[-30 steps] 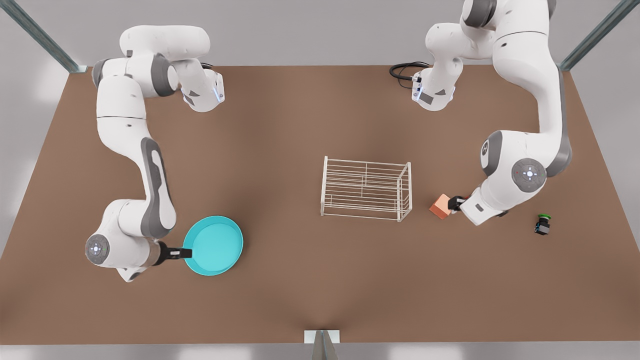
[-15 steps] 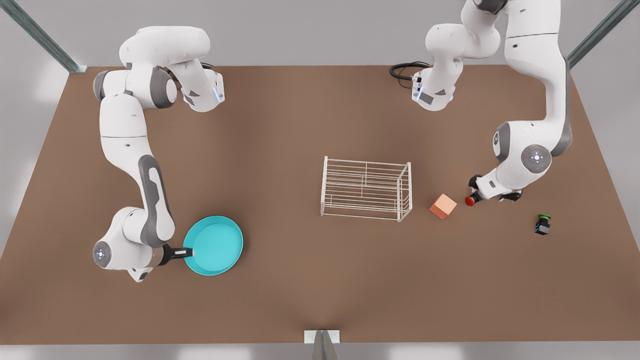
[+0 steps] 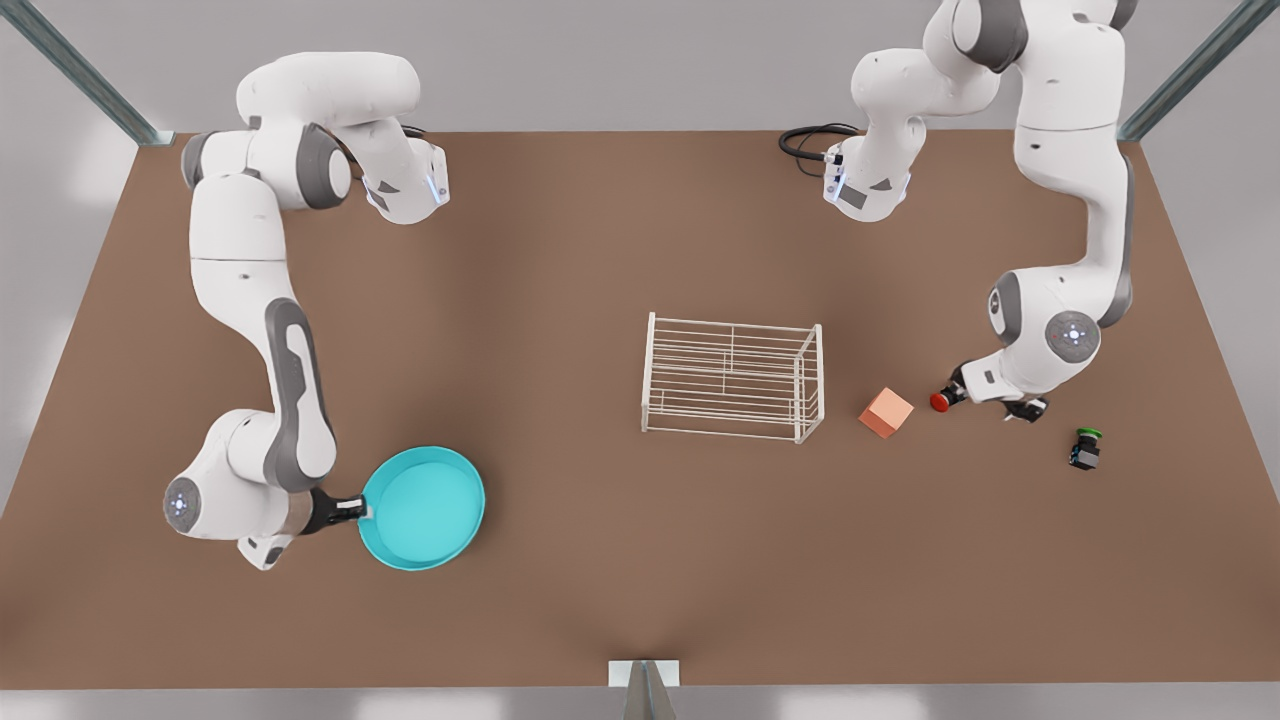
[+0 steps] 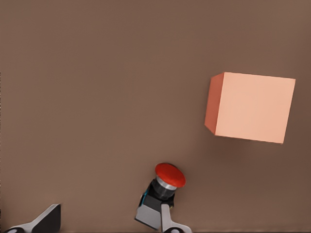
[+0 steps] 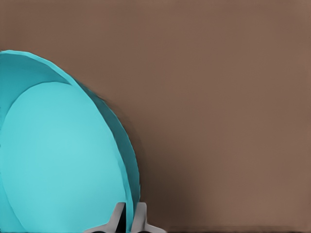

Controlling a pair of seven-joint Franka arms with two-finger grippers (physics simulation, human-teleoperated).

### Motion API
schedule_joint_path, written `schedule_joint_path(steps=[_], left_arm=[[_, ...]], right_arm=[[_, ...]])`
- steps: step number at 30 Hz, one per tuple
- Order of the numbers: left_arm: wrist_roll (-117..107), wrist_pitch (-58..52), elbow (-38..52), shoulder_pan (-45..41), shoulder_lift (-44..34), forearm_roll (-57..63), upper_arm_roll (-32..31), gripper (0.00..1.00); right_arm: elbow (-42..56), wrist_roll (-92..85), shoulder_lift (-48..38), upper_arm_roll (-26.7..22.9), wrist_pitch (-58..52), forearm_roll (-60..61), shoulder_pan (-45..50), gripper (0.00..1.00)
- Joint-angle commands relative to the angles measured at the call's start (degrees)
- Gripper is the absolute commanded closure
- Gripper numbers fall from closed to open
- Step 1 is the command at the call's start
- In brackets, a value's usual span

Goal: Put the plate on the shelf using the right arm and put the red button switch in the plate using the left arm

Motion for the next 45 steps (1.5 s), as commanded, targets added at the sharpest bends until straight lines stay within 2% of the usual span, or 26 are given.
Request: schedule_joint_path(steps=[1, 3, 8, 12, 18, 27, 32, 41, 43, 44, 45], left_arm=[[15.85, 1.61, -0.14, 0.92, 0.10, 0.01, -0.01, 0.00], [16.47, 1.61, -0.58, 1.45, 0.45, 0.01, -0.01, 0.00], [17.00, 1.53, -2.34, 1.80, 0.10, -0.08, -0.01, 0.00], [17.00, 1.53, -3.13, 1.72, 0.10, -0.08, -0.01, 0.00], [16.73, 1.44, -4.01, 1.63, 0.89, -0.52, -0.54, 0.00], [15.33, 3.72, -4.19, 0.84, 4.58, -2.63, -2.21, 0.00], [15.59, 4.78, -4.63, 1.36, 5.11, -2.54, -2.21, 0.00], [15.85, 6.80, -5.07, 1.98, 6.43, -2.54, -2.12, 0.00], [16.21, 6.71, -4.98, 1.89, 6.43, -2.19, -2.12, 0.27], [16.12, 6.71, -4.89, 1.89, 6.43, -2.19, -2.12, 0.32], [16.12, 6.71, -4.89, 1.89, 6.51, -2.19, -2.21, 0.32]], right_arm=[[0.27, -3.85, -1.88, -0.28, -4.41, -2.79, -0.15, 0.84], [1.85, -4.38, -2.50, -1.60, -6.69, -3.06, -0.32, 0.84], [1.94, -3.59, -8.21, -1.33, -11.17, -3.23, 2.14, 0.84], [1.94, 8.98, -11.11, -1.07, -11.35, -3.23, 10.13, 0.83], [1.94, 26.90, -18.15, -0.46, -17.68, -5.17, 17.96, 0.83], [3.52, 57.58, -17.71, -0.63, -11.35, -5.26, 37.03, 0.82], [3.35, 74.90, -14.11, -0.72, -3.09, -11.23, 46.78, 0.82], [3.08, 80.08, -10.76, -0.81, 2.62, -11.23, 48.98, 0.82], [3.08, 80.44, -10.76, -0.72, 2.62, -11.23, 49.07, 0.81], [3.08, 81.40, -10.76, -0.72, 2.62, -11.23, 49.60, 0.51], [3.08, 81.93, -10.76, -0.72, 2.62, -11.23, 49.69, 0.00]])
